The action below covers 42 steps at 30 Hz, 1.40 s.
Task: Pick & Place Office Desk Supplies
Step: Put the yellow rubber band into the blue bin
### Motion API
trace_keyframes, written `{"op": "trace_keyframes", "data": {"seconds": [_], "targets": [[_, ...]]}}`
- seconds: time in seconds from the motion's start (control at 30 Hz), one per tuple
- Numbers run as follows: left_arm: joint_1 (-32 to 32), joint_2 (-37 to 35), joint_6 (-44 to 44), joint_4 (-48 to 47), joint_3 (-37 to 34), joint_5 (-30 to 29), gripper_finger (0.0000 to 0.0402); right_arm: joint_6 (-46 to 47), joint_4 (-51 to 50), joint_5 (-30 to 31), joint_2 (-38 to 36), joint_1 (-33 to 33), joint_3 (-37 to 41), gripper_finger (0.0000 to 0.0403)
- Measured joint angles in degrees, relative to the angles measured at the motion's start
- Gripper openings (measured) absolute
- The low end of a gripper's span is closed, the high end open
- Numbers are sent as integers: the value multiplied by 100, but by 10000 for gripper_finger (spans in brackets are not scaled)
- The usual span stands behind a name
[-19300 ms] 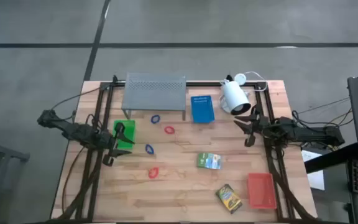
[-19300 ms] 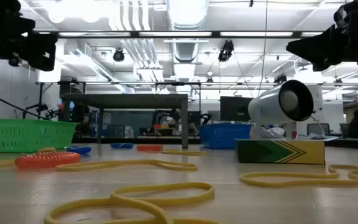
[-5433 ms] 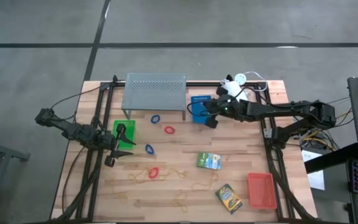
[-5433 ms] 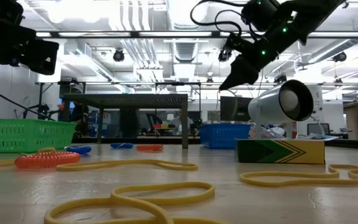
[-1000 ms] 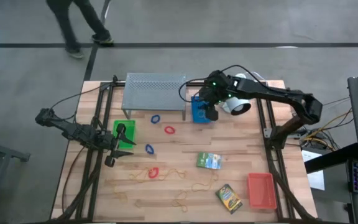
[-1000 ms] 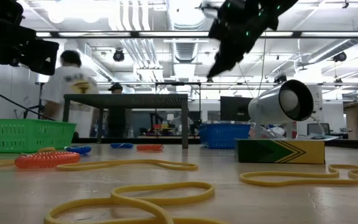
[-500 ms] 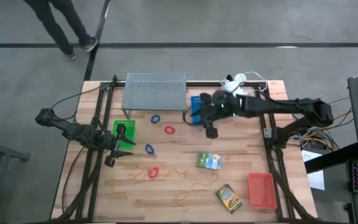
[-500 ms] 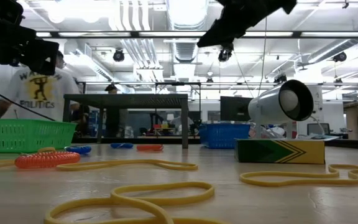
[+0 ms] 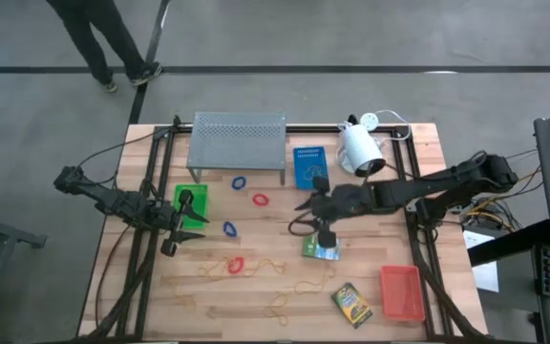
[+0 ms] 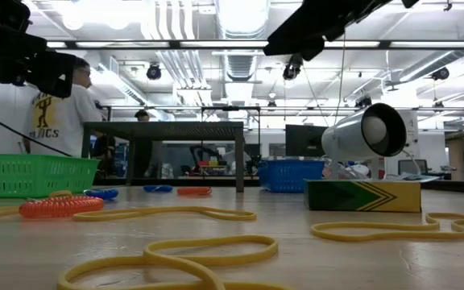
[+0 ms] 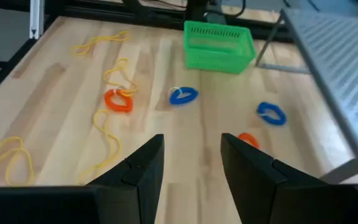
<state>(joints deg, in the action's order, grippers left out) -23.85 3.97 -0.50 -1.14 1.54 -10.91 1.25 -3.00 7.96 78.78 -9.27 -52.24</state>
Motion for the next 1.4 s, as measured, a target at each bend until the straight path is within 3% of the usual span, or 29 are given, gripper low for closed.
{"op": "trace_keyframes", "data": {"seconds": [0.23,0.63,0.97,1.4], "targets": [[1,0,0,0,-1,0,200,159,609,334,553,-428,-130,155],[2,0,-1,-1,0,-1,200,850,300,858,1711,-776,-1056,155],[2,0,-1,-1,-2,-1,200,1557,-39,872,2331,-814,-1581,155],[0,0,1,-1,0,1,200,1535,-72,659,2640,-873,-1439,155]]}}
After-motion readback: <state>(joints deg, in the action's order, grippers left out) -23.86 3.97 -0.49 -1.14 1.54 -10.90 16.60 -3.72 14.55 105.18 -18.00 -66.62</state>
